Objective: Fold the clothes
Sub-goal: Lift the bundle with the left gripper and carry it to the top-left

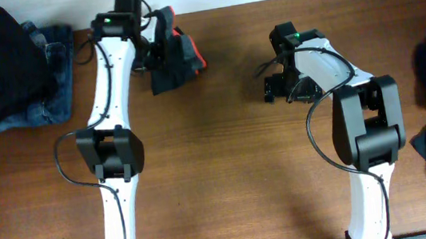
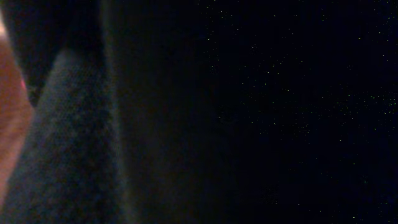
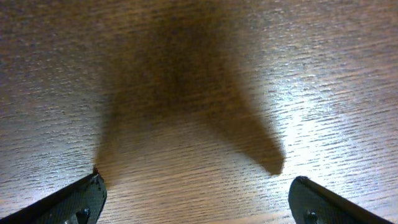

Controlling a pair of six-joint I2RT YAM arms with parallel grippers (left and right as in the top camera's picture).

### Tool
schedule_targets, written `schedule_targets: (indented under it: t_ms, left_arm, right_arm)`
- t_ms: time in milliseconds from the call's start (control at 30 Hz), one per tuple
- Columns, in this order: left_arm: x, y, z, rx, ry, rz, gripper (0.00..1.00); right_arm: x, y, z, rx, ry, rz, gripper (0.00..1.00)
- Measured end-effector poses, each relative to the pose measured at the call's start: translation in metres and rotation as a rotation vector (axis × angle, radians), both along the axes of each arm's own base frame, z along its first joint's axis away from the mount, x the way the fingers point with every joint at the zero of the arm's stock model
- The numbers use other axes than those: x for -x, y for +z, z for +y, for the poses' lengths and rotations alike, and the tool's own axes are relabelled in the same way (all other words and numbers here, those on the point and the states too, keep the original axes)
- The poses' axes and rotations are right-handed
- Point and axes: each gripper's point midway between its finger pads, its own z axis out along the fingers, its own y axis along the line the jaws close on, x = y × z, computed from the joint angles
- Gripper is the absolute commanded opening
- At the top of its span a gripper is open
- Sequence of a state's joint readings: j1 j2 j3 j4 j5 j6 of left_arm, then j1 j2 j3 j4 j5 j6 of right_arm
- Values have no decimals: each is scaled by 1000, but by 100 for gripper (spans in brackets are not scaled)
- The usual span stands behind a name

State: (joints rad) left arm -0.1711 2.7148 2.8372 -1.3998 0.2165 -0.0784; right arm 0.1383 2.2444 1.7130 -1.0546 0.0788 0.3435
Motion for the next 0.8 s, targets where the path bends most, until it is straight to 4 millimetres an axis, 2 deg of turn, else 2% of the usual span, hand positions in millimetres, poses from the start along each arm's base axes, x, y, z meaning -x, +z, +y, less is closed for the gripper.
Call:
schedule_targets:
  t_ms: [167,433,567,733,800]
  left_arm:
    - [-10,3,33,-9,49,-19,1]
    - [-26,20,99,-44,147,-89,0]
    - [-35,42,124,-51,191,-157,1]
    - [-46,79,144,-48,227,-276,1]
    - [-51,88,153,-49,241,-316,1]
  right_arm:
    - [2,-2,1,-16,-2,-27,99]
    - [5,-6,9,-84,-7,-50,99]
    - [5,-6,9,-85,-4,-57,99]
    - [5,-6,9,-85,-3,-56,99]
    - [5,-6,9,-85,-3,-55,99]
